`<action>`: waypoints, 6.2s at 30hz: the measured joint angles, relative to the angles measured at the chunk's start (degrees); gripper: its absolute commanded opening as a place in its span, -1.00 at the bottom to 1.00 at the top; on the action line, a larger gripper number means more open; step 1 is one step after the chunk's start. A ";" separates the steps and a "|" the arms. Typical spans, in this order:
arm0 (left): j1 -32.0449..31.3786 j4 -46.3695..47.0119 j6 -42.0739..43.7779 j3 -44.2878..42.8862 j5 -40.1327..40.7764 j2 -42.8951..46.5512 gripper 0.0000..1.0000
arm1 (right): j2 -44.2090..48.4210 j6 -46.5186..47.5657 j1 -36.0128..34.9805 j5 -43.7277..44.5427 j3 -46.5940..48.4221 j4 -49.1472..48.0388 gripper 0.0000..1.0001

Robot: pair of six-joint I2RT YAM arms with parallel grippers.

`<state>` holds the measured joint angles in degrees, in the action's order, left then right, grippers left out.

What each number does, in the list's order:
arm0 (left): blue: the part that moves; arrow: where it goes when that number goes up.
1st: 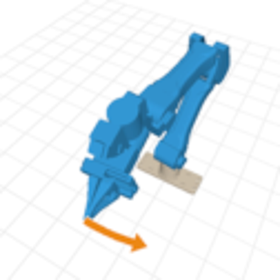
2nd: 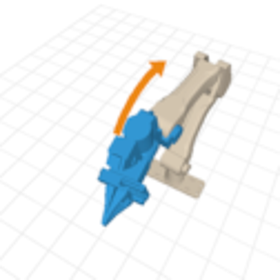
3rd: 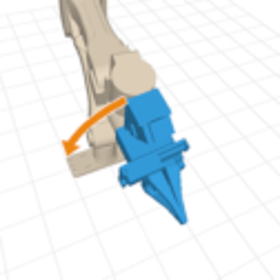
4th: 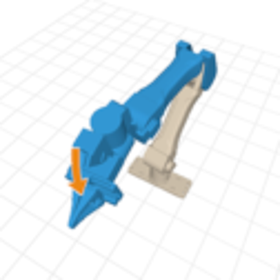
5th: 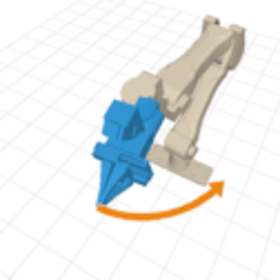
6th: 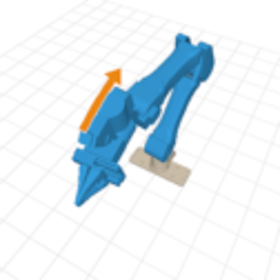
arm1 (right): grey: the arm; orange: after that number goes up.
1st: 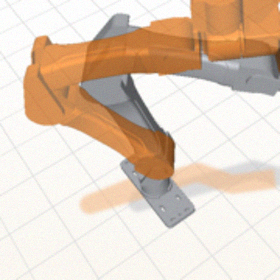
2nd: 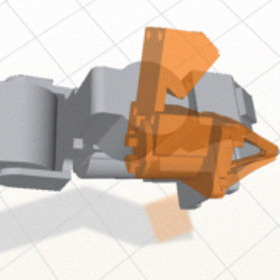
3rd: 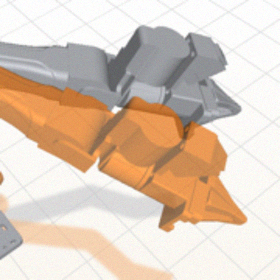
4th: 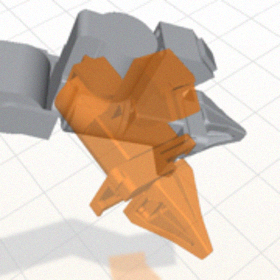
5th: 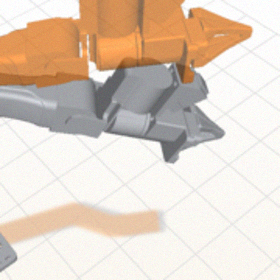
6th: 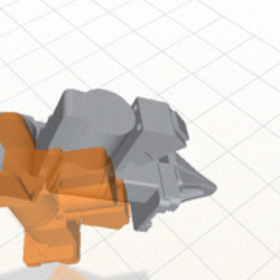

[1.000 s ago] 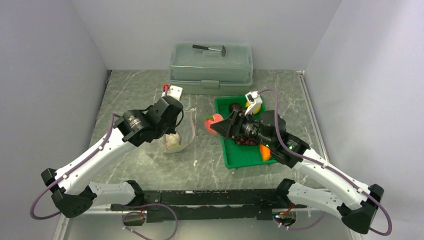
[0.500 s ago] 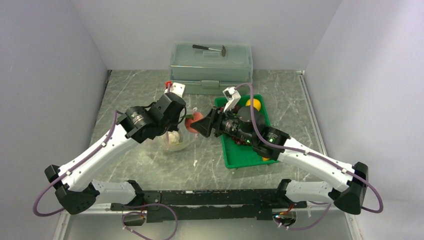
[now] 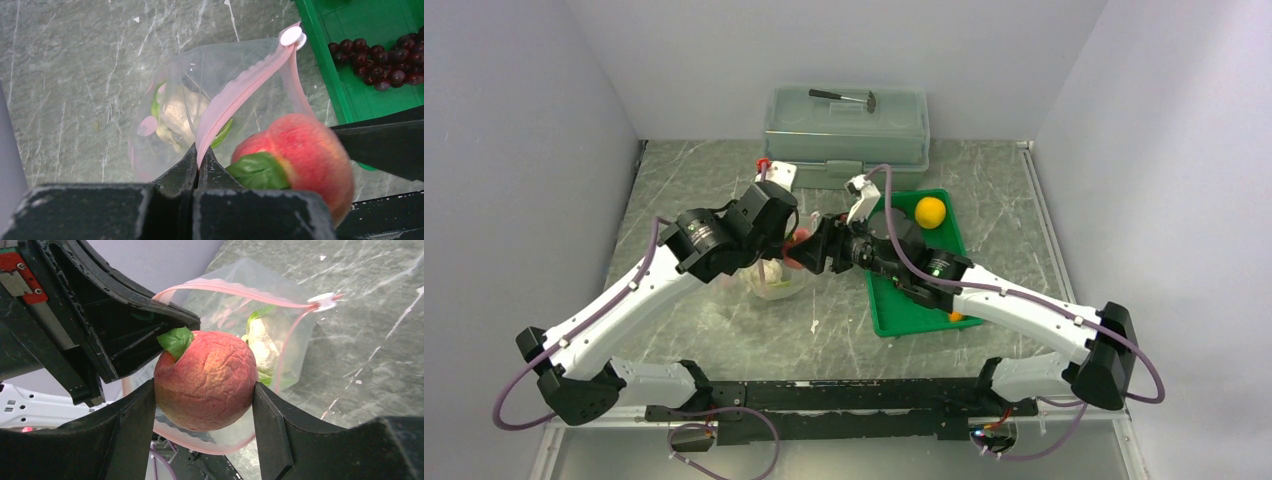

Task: Place the food in the zip-top bag and seal the zipper
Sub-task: Place the fake fruit in the zipper food storage bag, then adjust the zipper food storage bag at the center of the board, then pick up the fake fruit from the bin.

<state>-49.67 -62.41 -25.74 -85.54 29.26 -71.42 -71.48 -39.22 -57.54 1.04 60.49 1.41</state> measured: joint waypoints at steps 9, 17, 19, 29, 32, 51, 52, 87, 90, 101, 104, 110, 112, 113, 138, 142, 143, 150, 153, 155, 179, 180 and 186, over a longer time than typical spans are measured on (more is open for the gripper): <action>0.22 -0.90 0.02 0.00 0.04 -0.22 -1.00 | -5.31 0.90 -3.43 0.17 3.76 2.03 -0.22; 0.20 -0.81 0.00 0.00 -0.15 -0.22 -1.00 | -7.98 1.18 -5.40 -0.13 4.17 2.29 -0.07; 0.20 -0.81 0.00 0.00 -0.13 -0.22 -1.00 | -8.31 1.29 -5.40 -0.74 4.17 2.29 0.02; 0.26 -1.03 0.20 0.00 -0.02 -0.20 -1.00 | -10.56 1.92 -5.70 -3.72 4.31 2.10 0.68; 0.37 -1.07 0.22 0.00 0.13 -0.20 -1.00 | -10.56 2.21 -5.77 -4.11 4.31 1.99 0.75; 0.31 0.28 0.09 0.76 -0.02 1.25 -1.00 | -5.73 3.89 -5.95 -1.16 2.95 3.26 0.99; 0.31 0.90 0.13 1.51 -0.02 2.27 -1.00 | -4.66 4.26 -5.95 -0.42 2.67 3.74 0.99; 4.92 12.76 0.02 8.02 4.79 2.67 -1.00 | 23.12 7.58 -5.95 18.97 -6.71 15.72 0.99; 8.28 12.68 -3.76 17.62 2.78 2.29 -1.00 | 22.99 7.56 -5.95 19.06 -7.52 15.72 0.99; 11.98 10.40 -4.61 9.66 -1.46 0.33 -1.00 | 22.88 7.50 -5.95 19.08 -8.87 15.69 0.99; 11.98 10.49 -2.19 1.01 -1.77 0.33 -1.00 | 22.95 7.45 -5.95 19.26 -9.42 15.72 0.99; 11.98 11.04 1.22 -5.31 -2.91 2.69 -1.00 | 23.30 7.30 -5.95 19.50 -9.51 15.69 0.99; 11.98 11.23 1.42 -3.89 -2.80 3.82 -1.00 | 23.52 7.28 -5.95 19.50 -9.57 15.67 0.99; 11.98 11.85 1.25 -1.86 -2.71 4.39 -1.00 | 23.56 7.28 -5.95 19.50 -9.60 15.65 0.99; 11.98 9.35 3.65 -7.72 -5.33 -0.79 -1.00 | 23.54 7.08 -5.95 19.50 -10.47 15.50 0.99; 11.98 8.74 4.09 -4.68 -4.11 0.17 -1.00 | 23.32 7.08 -5.95 19.52 -10.47 15.50 0.99; 11.98 8.72 4.07 -3.06 -3.85 0.20 -1.00 | 23.26 7.08 -5.95 19.52 -10.47 15.50 0.99; 12.00 7.58 3.39 5.68 -3.98 -5.49 -1.00 | 22.69 7.08 -5.95 19.89 -10.47 15.80 0.99; 12.00 6.40 3.65 3.34 -4.42 -5.70 -1.00 | 22.69 7.08 -5.95 20.31 -10.47 16.11 0.99; 12.00 5.60 3.98 -1.07 -4.57 -5.40 -1.00 | 22.69 7.10 -5.95 20.94 -10.47 16.39 0.99; 12.00 4.24 4.63 0.76 -3.98 2.78 -1.00 | 16.65 0.74 -5.35 37.09 -6.03 36.02 1.00; 12.00 4.26 4.63 0.81 -3.98 2.97 -1.00 | 16.22 0.33 -5.07 37.44 -6.03 37.18 1.00; 12.00 4.24 4.68 1.81 -4.07 5.42 -1.00 | 15.13 -2.19 -0.98 37.86 -6.03 42.75 1.00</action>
<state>-37.67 -58.17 -21.06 -83.72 25.19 -66.00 -56.36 -41.41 -58.52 38.89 54.46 44.16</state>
